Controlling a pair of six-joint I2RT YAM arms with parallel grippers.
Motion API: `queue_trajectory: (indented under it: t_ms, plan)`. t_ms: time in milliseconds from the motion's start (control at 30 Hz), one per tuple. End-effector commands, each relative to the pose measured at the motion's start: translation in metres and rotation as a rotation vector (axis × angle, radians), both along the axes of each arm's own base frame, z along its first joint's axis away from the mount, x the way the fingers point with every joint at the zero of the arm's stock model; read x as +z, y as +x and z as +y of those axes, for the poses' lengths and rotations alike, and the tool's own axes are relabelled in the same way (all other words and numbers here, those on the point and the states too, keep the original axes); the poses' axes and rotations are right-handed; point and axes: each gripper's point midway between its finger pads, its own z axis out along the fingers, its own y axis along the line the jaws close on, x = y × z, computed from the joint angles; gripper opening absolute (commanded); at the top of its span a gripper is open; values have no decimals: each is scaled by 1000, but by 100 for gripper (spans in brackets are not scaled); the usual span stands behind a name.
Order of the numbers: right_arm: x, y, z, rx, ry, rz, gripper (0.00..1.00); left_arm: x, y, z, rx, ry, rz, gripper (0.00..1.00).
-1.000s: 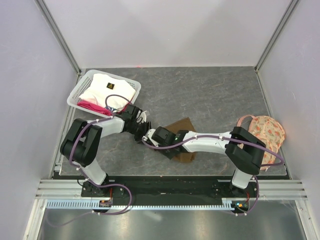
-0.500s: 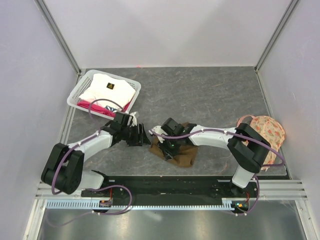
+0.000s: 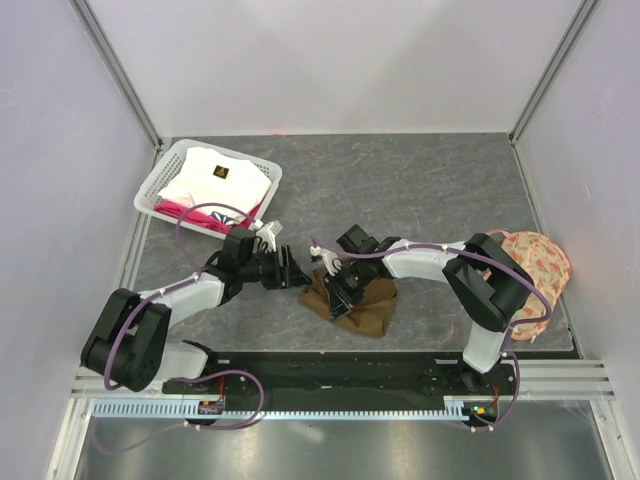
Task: Fold the napkin, place the utensils inside, and roll it up
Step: Roll the napkin with the utensil
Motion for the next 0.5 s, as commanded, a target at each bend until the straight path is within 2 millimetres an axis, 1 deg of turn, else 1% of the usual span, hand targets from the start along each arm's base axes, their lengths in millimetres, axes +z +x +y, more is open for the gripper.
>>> queue_trajectory:
  t_ms: [0, 133, 167, 200, 300, 467]
  plan:
    - [-18, -6, -7, 14, -21, 72, 24, 11, 7, -15, -49, -89, -35, 60]
    - [-25, 0, -10, 17, -19, 79, 23, 6, 6, -19, -72, -100, -16, 55]
    - [-28, 0, -11, 17, -23, 86, 23, 2, 5, -20, -79, -101, 2, 54]
    - [-29, -1, -10, 20, -24, 88, 23, 2, 5, -22, -88, -107, 7, 53]
    - [-32, 4, -12, 9, -22, 92, 23, -3, 0, -27, -118, -118, 41, 49]
    - [-36, 7, -16, -4, -29, 100, 22, -6, -7, -30, -139, -120, 59, 45]
